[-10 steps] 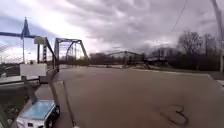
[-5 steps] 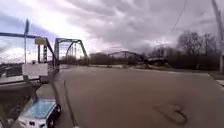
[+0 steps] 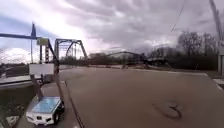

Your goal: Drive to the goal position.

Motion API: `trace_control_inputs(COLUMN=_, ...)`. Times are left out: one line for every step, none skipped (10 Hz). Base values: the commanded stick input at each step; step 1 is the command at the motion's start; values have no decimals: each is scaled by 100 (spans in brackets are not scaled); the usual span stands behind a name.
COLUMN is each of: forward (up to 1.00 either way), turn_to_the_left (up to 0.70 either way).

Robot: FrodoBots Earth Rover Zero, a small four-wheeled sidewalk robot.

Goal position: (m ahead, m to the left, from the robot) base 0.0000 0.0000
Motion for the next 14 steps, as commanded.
trace_control_inputs(forward=19, turn_to_the_left=0)
trace_control_inputs(forward=19, turn_to_the_left=0)
trace_control_inputs(forward=19, turn_to_the_left=0)
trace_control_inputs(forward=19, turn_to_the_left=0)
trace_control_inputs(forward=18, turn_to_the_left=0)
trace_control_inputs(forward=19, turn_to_the_left=0)
trace_control_inputs(forward=18, turn_to_the_left=0)
trace_control_inputs(forward=18, turn_to_the_left=0)
trace_control_inputs(forward=19, turn_to_the_left=0)
trace_control_inputs(forward=19, turn_to_the_left=0)
trace_control_inputs(forward=0, turn_to_the_left=0)
trace_control_inputs(forward=0, turn_to_the_left=0)
trace_control_inputs(forward=0, turn_to_the_left=0)
trace_control_inputs(forward=0, turn_to_the_left=0)
